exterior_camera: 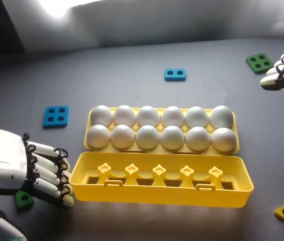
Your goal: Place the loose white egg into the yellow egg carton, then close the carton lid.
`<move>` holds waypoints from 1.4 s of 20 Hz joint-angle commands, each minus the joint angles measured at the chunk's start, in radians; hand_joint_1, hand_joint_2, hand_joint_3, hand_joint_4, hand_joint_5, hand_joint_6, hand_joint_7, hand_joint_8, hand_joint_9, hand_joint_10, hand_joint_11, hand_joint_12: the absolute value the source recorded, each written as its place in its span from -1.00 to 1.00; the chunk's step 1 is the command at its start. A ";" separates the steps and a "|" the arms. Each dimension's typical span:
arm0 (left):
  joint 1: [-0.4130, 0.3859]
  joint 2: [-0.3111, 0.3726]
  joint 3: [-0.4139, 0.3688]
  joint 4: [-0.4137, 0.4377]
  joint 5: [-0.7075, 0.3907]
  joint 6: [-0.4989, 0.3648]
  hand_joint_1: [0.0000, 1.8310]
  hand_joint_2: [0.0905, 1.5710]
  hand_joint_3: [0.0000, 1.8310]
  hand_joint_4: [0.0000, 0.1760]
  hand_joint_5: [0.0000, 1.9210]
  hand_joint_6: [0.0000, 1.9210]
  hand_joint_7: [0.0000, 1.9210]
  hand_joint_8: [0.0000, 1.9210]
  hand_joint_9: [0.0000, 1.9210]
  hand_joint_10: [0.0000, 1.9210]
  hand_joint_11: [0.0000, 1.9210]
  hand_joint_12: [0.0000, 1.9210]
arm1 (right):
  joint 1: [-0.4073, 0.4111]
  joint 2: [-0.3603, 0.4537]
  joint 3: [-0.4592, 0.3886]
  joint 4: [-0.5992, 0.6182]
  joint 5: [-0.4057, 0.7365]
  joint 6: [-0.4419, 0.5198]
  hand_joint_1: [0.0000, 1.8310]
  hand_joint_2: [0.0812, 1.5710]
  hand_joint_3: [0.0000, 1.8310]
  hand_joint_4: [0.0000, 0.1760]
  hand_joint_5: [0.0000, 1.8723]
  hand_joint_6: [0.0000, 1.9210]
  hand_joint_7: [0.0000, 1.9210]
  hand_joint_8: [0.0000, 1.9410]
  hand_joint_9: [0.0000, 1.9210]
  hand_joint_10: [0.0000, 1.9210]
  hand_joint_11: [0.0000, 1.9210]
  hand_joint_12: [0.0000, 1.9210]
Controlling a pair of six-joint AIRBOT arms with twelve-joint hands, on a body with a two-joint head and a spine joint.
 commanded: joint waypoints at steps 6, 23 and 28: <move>-0.007 0.010 -0.013 -0.061 -0.068 -0.013 -1.00 0.56 -1.00 -1.00 -0.64 -1.00 -0.63 -1.00 -0.71 -1.00 -1.00 -0.39 | -0.008 0.015 -0.003 0.041 0.017 0.007 -0.86 0.24 -1.00 -1.00 -0.85 -0.99 -0.90 -0.99 -0.93 -0.99 -0.95 -0.94; -0.030 0.008 -0.050 -0.117 -0.039 -0.036 -1.00 0.52 -1.00 -1.00 -0.66 -1.00 -0.65 -1.00 -0.72 -1.00 -1.00 -0.46 | -0.013 0.015 -0.004 0.039 0.018 0.007 -0.76 0.21 -1.00 -1.00 -0.79 -1.00 -0.85 -1.00 -0.88 -1.00 -1.00 -0.75; -0.046 0.004 -0.027 -0.167 -0.047 -0.059 -1.00 0.52 -1.00 -1.00 -0.66 -1.00 -0.64 -1.00 -0.72 -1.00 -1.00 -0.44 | -0.016 0.015 -0.006 0.038 0.018 0.007 -0.81 0.23 -1.00 -1.00 -0.83 -1.00 -0.89 -1.00 -0.92 -1.00 -1.00 -0.80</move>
